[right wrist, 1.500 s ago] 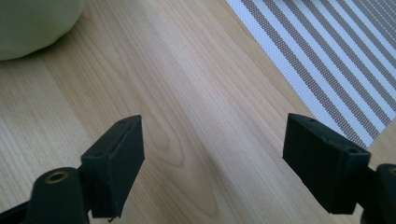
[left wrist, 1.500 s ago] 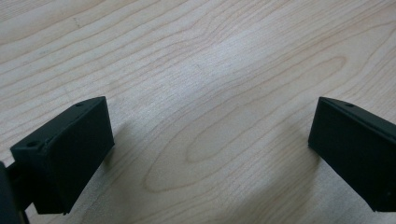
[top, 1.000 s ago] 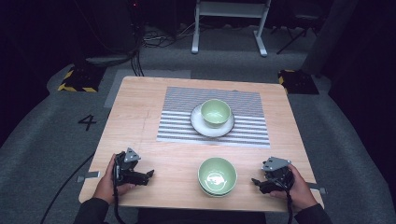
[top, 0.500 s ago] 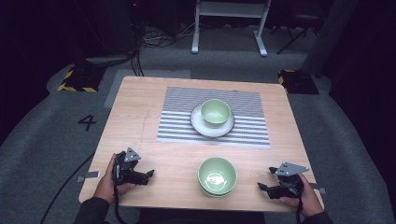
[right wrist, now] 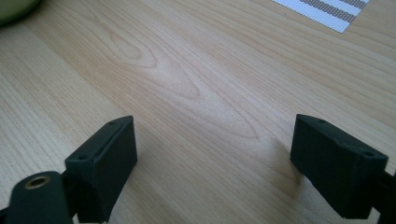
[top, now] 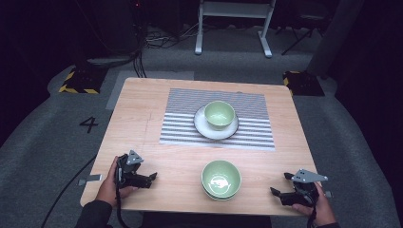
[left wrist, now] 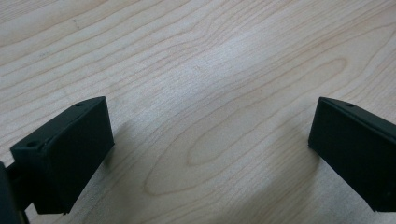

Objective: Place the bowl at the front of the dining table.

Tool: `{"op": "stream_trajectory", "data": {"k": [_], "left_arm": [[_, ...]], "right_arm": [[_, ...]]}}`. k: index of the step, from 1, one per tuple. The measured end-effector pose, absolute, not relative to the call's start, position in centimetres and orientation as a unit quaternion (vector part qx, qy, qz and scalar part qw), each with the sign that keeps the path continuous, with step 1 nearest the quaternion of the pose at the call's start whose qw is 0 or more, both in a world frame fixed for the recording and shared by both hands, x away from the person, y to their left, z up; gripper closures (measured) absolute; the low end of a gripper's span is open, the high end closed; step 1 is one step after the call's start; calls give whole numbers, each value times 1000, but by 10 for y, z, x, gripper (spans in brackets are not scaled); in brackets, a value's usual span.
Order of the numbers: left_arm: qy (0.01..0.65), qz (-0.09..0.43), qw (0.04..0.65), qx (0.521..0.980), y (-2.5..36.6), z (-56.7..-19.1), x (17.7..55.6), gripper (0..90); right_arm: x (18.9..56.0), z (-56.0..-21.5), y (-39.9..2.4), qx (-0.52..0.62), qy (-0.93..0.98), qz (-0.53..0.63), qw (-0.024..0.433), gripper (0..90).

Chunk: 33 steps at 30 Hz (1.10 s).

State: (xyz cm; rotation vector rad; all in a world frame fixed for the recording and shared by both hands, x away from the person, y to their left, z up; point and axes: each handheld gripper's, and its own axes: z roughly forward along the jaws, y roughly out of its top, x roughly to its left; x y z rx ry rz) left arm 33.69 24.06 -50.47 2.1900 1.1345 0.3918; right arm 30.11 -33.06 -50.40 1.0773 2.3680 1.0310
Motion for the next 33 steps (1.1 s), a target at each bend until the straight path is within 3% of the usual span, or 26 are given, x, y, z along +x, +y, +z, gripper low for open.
{"op": "stream_trajectory", "data": {"k": [33], "left_arm": [[427,149,316,834,241,-505,338,0]], "right_arm": [[303,-504,-330,388,830,361,173,142]]}}
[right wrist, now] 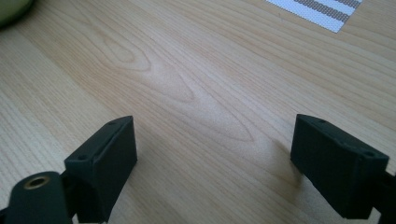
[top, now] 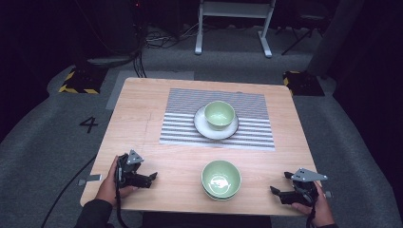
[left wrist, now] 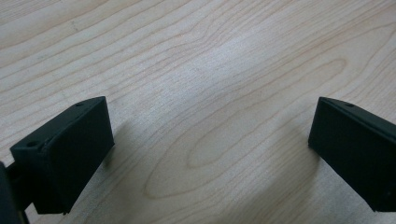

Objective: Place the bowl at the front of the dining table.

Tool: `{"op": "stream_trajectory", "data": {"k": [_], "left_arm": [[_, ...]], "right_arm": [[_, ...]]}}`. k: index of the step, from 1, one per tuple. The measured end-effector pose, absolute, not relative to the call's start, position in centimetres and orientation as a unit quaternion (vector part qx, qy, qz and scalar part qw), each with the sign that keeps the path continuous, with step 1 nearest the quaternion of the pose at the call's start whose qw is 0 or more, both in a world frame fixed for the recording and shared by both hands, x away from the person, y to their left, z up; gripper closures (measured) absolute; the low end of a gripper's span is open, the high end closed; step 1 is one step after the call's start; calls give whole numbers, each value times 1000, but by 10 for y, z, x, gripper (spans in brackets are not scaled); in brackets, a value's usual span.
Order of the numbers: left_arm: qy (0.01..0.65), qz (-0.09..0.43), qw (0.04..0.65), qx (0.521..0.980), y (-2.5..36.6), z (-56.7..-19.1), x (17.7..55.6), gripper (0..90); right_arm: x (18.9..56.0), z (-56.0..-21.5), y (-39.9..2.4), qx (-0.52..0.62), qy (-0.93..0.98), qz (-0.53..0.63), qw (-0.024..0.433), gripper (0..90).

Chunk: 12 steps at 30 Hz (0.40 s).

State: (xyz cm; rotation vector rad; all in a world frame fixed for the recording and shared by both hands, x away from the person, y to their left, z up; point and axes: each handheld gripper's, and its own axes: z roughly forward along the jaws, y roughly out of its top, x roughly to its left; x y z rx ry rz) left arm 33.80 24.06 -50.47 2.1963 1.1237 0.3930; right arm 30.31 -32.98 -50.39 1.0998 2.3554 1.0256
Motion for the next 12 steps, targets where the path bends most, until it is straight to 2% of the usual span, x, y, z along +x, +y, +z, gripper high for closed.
{"op": "stream_trajectory", "data": {"k": [12], "left_arm": [[426,149,316,834,241,-505,338,0]], "right_arm": [[304,-504,-331,384,832,362,171,143]]}}
